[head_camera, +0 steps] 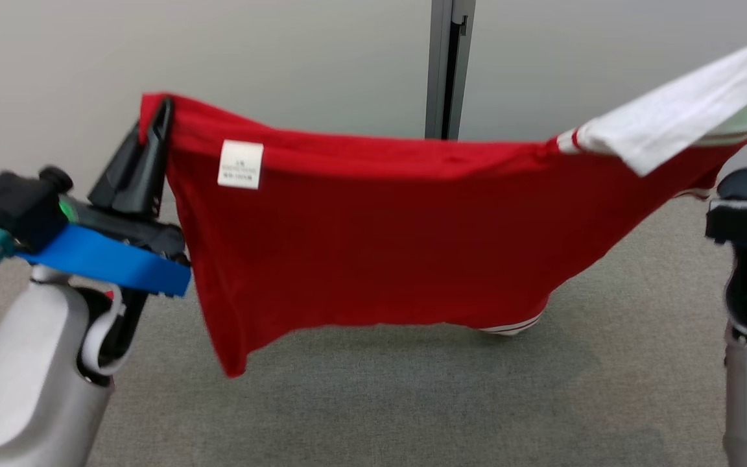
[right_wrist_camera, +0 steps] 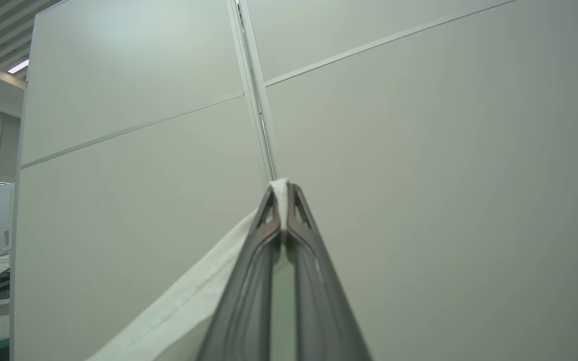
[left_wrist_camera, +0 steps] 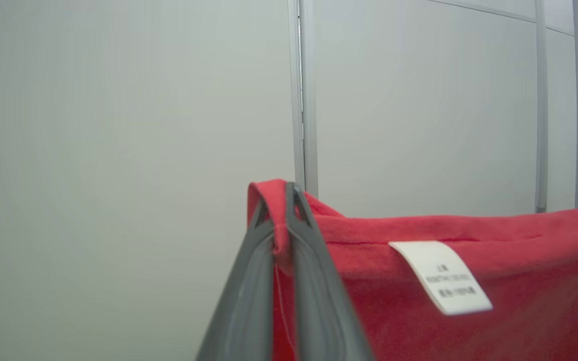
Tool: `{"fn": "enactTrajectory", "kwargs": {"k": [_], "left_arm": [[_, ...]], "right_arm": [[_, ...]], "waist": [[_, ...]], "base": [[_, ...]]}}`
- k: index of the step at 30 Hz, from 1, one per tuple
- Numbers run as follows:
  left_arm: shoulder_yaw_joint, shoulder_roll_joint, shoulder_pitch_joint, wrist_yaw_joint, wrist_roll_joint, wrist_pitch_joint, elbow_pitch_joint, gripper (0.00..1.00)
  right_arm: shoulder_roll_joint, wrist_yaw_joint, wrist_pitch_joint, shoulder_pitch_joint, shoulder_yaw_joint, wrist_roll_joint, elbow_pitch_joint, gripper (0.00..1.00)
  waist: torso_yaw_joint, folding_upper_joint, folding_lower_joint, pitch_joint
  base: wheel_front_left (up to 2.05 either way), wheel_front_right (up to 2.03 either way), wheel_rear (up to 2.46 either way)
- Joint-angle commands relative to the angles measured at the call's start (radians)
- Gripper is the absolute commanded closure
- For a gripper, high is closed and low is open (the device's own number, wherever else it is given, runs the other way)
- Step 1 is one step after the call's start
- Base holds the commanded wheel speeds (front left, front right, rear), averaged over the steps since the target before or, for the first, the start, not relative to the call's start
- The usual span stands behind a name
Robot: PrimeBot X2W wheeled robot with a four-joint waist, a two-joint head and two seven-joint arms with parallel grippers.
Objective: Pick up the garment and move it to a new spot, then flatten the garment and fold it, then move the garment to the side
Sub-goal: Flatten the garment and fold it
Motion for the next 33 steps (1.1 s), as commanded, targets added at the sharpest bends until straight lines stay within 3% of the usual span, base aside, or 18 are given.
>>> {"fn": "enactTrajectory", "kwargs": {"k": [1, 6, 11, 19, 25, 28, 33], "left_arm": [[0.007, 0.011, -0.034, 0.003, -0.008, 0.023, -0.017, 1.00], [0.028, 0.052, -0.153, 0.016, -0.018, 0.132, -0.052, 1.00], [0.034, 0.062, -0.241, 0.013, -0.037, 0.179, -0.003, 1.00], [0.066, 0.043, -0.449, 0.005, -0.042, 0.077, 0.175, 1.00], [0.085, 0.027, -0.621, -0.001, -0.057, -0.049, 0.291, 1.00], [0.069, 0.021, -0.623, 0.002, -0.075, -0.077, 0.326, 1.00], [0.017, 0.029, -0.472, 0.001, -0.129, -0.091, 0.377, 1.00]], "right_arm": [[-0.019, 0.000, 0.020, -0.042, 0.002, -0.007, -0.013, 1.00], [-0.072, 0.000, 0.108, -0.200, 0.037, -0.052, -0.012, 1.00], [-0.092, 0.000, 0.133, -0.342, 0.086, -0.130, 0.070, 1.00], [-0.029, 0.000, 0.064, -0.636, 0.018, -0.332, 0.284, 1.00], [0.000, 0.000, 0.006, -0.845, -0.058, -0.463, 0.360, 1.00], [0.009, 0.000, -0.012, -0.860, -0.085, -0.481, 0.377, 1.00], [0.021, 0.000, -0.030, -0.702, -0.104, -0.446, 0.368, 1.00]], "waist": [[0.000, 0.0000, 0.0000, 0.001], [0.000, 0.0000, 0.0000, 0.028], [0.008, 0.0000, 0.0000, 0.107], [0.008, 0.0000, 0.0000, 0.261], [-0.002, 0.0000, 0.0000, 0.337], [-0.011, 0.0000, 0.0000, 0.354], [-0.033, 0.0000, 0.0000, 0.363]], "base": [[0.00, 0.00, 0.00], [0.00, 0.00, 0.00], [0.00, 0.00, 0.00], [0.00, 0.00, 0.00], [0.00, 0.00, 0.00], [0.00, 0.00, 0.00], [0.00, 0.00, 0.00]]}}
